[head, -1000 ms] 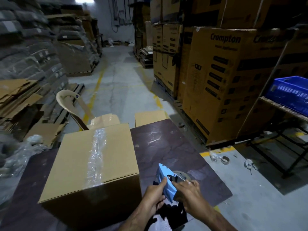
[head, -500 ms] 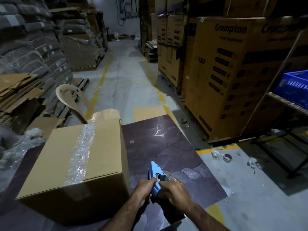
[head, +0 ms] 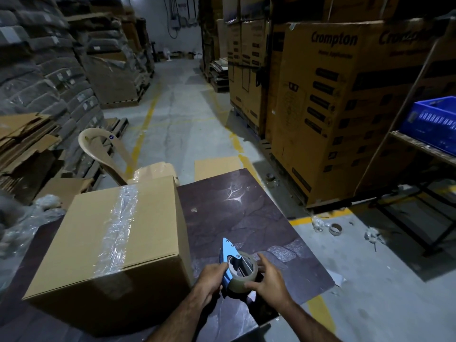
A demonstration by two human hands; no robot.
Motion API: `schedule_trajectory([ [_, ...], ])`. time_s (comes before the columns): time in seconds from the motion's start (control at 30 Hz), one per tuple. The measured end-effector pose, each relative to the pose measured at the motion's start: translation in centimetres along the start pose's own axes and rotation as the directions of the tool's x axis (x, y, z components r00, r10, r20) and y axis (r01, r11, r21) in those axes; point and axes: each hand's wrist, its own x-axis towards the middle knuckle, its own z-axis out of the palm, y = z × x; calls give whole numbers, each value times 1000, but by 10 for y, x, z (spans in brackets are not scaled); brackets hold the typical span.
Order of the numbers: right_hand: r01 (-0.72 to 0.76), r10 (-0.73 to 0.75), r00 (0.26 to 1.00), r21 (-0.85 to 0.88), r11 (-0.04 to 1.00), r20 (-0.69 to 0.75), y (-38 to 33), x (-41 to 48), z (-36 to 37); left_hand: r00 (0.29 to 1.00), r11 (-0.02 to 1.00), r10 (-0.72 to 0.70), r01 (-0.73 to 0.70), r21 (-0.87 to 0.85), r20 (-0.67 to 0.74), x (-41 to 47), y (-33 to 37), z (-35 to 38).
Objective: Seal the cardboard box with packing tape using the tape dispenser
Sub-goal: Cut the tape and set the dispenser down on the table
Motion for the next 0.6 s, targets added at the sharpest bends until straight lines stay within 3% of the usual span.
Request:
schedule_trajectory([
  [0.27, -72, 74, 997, 65, 995, -38, -2, -1, 2, 997, 995, 26, -19, 96, -72, -1, -4, -1],
  [0.6, -57, 62, 994, 61, 997, -95, -7, -5, 5, 998, 1000, -14, 15, 17, -53, -14, 4, -1],
])
